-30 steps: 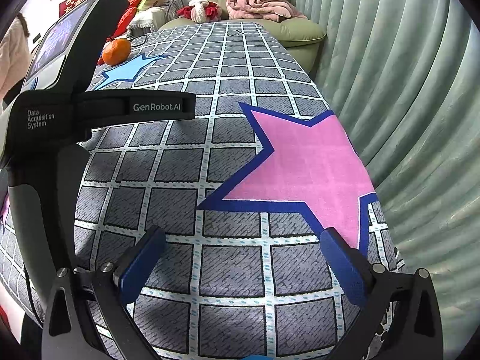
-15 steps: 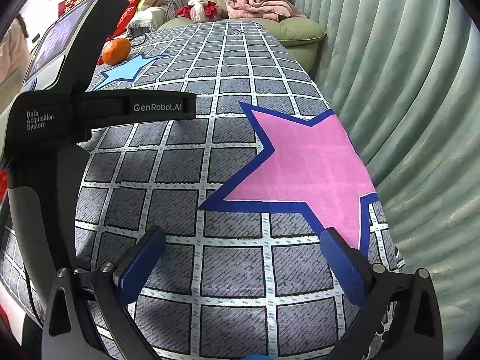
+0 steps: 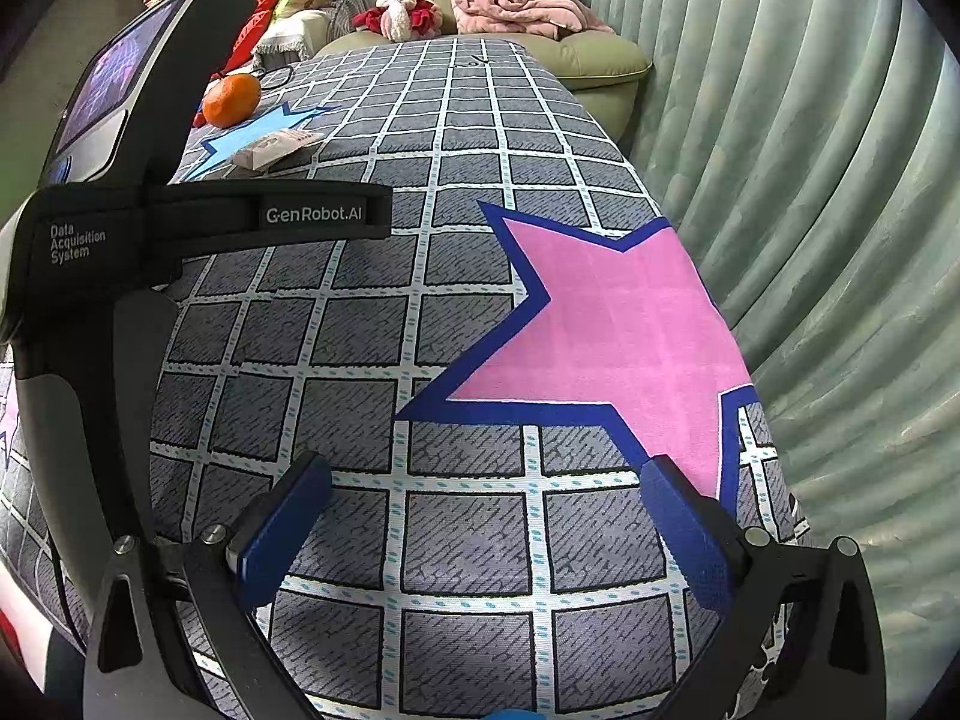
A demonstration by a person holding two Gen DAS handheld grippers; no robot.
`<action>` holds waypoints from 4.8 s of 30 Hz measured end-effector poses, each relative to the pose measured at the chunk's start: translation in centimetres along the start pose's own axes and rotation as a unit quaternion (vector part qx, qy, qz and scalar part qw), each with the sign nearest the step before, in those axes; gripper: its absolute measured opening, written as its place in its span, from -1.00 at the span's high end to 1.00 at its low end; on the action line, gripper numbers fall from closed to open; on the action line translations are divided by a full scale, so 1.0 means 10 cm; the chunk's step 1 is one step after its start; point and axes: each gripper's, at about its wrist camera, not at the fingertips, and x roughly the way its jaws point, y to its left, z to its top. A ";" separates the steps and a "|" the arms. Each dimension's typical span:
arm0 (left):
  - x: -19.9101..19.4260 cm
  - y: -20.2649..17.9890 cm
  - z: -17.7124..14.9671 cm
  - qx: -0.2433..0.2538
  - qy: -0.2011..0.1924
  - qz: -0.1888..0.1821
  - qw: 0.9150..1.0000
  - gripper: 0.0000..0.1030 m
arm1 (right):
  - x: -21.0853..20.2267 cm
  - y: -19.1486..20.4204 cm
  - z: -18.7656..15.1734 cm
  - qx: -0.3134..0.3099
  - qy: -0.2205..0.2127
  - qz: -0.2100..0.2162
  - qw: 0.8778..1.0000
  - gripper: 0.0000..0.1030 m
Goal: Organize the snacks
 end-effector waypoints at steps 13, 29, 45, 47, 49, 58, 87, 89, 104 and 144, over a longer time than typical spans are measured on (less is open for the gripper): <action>0.00 0.00 0.00 0.000 0.000 0.000 1.000 -1.00 | 0.01 0.01 -0.01 0.001 -0.008 0.000 1.000 -1.00; 0.00 0.01 -0.01 0.000 0.000 0.000 1.000 -1.00 | 0.01 0.02 0.01 0.002 -0.007 0.001 1.000 -1.00; 0.00 0.01 -0.01 0.002 0.001 0.000 1.000 -1.00 | 0.03 0.04 0.04 0.003 0.001 0.001 1.000 -1.00; -0.01 0.01 0.01 0.011 0.014 -0.007 1.000 -1.00 | 0.04 0.05 0.04 0.003 0.001 0.001 1.000 -1.00; -0.03 -0.01 0.01 0.034 0.045 -0.021 0.998 -1.00 | 0.04 0.05 0.05 0.003 0.001 0.001 1.000 -1.00; -0.83 0.42 -0.09 0.072 -0.003 -0.052 0.996 -1.00 | 0.04 0.05 0.03 0.000 -0.006 0.003 1.000 -1.00; -0.33 1.72 -0.20 0.105 0.068 0.047 0.991 -1.00 | 0.03 0.07 0.01 0.008 -0.011 -0.003 1.000 -1.00; -0.32 1.76 -0.23 0.101 0.051 0.044 0.993 -1.00 | 0.04 0.07 0.01 0.008 -0.010 -0.003 1.000 -1.00; -0.26 2.02 -0.24 0.013 0.072 -0.005 0.997 -0.99 | 0.16 1.05 0.60 0.033 0.068 0.175 0.982 -1.00; -0.79 2.10 -1.05 -0.017 0.041 0.016 0.999 -1.00 | 0.04 1.04 0.14 -0.053 0.038 0.039 0.997 -1.00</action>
